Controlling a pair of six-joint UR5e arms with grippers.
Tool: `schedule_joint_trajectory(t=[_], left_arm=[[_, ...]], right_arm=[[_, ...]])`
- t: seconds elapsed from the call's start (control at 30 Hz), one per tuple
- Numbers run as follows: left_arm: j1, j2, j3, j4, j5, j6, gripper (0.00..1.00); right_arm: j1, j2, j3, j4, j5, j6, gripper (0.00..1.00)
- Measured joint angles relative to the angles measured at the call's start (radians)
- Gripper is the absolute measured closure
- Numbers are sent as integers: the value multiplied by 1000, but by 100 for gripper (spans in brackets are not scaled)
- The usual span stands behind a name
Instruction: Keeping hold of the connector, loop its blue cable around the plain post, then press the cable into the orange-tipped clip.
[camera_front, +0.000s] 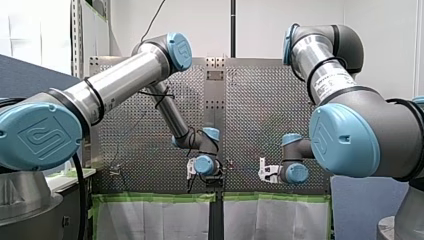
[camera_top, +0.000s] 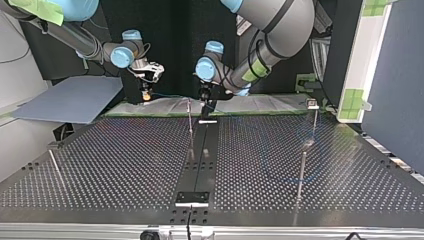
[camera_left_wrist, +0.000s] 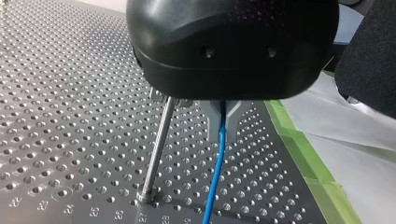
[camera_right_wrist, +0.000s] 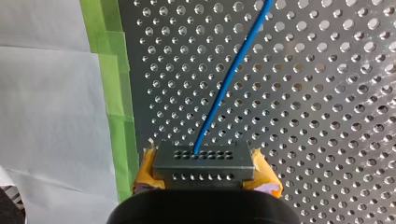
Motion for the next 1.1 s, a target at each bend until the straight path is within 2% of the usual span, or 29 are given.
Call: schedule_joint_trajectory(t=[0.47,0.8,0.9,0.97,1.1], left_arm=[[20,-1,4,0,27,-23,100],[38,-1,24,-13,44,-27,100],[43,-1,28,-16,49,-27,97],[46,0,32,-20,52,-27,91],[49,0,45,-33,56,-27,89]], right_arm=[[-1,1,-6,-9,0,4,100],[-4,1,-33,10,-1,1,100],[-5,1,-40,12,-1,-1,100],[-6,1,-45,12,-1,-3,100],[-8,1,-64,21,0,-11,100]])
